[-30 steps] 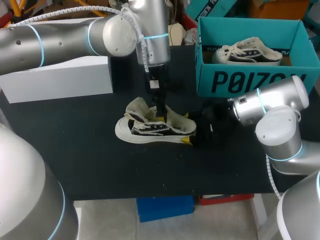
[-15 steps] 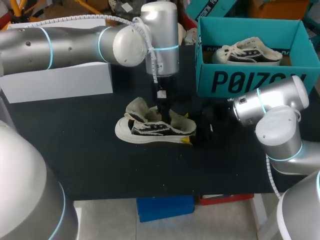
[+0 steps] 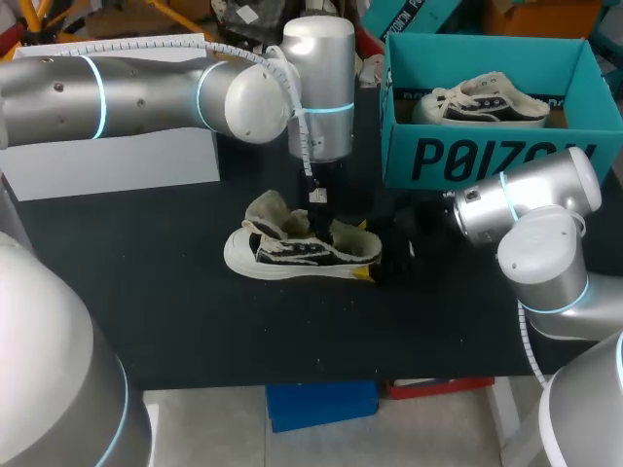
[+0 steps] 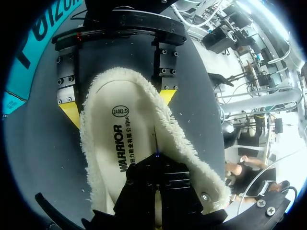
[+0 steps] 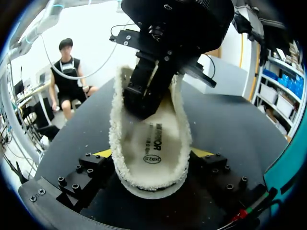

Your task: Take the shoe out of the shoebox, open the shoe tongue, remove and reinsert the insole, then place the shoe into the shoebox

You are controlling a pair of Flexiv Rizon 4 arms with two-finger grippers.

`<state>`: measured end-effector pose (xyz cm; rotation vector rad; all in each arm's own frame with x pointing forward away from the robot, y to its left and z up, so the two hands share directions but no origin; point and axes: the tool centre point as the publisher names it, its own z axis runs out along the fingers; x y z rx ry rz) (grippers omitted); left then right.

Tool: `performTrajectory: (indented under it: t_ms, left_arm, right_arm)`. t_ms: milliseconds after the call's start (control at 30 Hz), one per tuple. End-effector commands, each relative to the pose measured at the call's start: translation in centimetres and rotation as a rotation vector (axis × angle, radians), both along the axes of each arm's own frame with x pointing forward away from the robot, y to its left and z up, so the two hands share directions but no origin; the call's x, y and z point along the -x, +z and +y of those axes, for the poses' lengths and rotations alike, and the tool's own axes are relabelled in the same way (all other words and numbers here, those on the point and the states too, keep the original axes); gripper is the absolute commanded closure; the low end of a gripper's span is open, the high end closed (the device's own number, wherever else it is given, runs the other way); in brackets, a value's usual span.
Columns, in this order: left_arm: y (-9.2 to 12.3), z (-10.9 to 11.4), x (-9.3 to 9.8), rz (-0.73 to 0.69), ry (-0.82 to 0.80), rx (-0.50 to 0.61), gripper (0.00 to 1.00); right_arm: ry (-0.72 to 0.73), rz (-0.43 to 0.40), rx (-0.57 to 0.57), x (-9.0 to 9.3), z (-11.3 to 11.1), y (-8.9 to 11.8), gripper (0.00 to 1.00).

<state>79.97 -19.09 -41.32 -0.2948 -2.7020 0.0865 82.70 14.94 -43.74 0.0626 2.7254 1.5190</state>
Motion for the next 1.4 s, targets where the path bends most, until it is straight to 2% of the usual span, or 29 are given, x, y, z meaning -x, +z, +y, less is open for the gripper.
performTrajectory:
  t_ms: [33, 333, 400, 433, 600, 700, 833, 933, 1133, 1200, 1300, 1367, 1400]
  left_arm:
    - [-0.6, 0.2, 0.4, -0.007, 0.002, -0.001, 1.00]
    - [-0.9, 0.3, 0.7, 0.007, -0.004, 0.005, 1.00]
    - [-0.8, 0.4, 0.8, 0.008, -0.007, 0.006, 0.65]
    - [-0.7, 0.5, 0.7, 0.006, -0.007, 0.007, 0.61]
    - [-0.6, 0.8, 0.6, -0.023, -0.005, -0.007, 0.77]
    - [-0.8, 0.9, 0.7, -0.055, -0.009, -0.032, 0.80]
    - [-1.0, 1.4, 0.5, -0.147, 0.000, -0.074, 0.79]
    - [-1.0, 1.6, 0.3, -0.233, -0.002, -0.093, 0.75]
    - [-1.0, 2.3, 0.3, -0.424, 0.021, -0.147, 0.73]
    - [-1.3, 2.6, 0.2, -0.506, 0.026, -0.175, 0.69]
    - [-1.7, 2.9, 0.1, -0.599, 0.029, -0.197, 0.76]
    - [-1.9, 3.2, -0.4, -0.646, 0.045, -0.191, 0.71]
    - [-1.9, 3.3, -0.5, -0.670, 0.042, -0.184, 0.71]
  right_arm:
    - [-0.001, 0.001, 0.001, 0.0, 0.0, -0.3, 1.00]
    - [-0.001, 0.001, 0.001, 0.0, 0.0, -0.3, 1.00]
    - [-0.001, 0.001, 0.001, 0.0, 0.0, -0.3, 1.00]
    - [-0.001, 0.001, 0.001, 0.0, 0.0, -0.3, 1.00]
    - [-0.001, 0.001, 0.001, 0.0, 0.0, -0.3, 1.00]
    - [-0.001, 0.001, 0.001, 0.0, 0.0, -0.3, 1.00]
    - [-0.001, 0.001, 0.001, 0.0, 0.0, -0.3, 1.00]
    - [-0.001, 0.001, 0.001, 0.0, 0.0, -0.3, 1.00]
    - [-0.001, 0.001, 0.001, 0.0, 0.0, -0.3, 1.00]
    - [-0.001, 0.001, 0.001, 0.0, 0.0, -0.3, 1.00]
    - [-0.001, 0.001, 0.001, 0.0, 0.0, -0.3, 1.00]
    - [-0.001, 0.001, 0.001, 0.0, 0.0, -0.3, 1.00]
    - [-0.001, 0.001, 0.001, 0.0, 0.0, -0.3, 1.00]
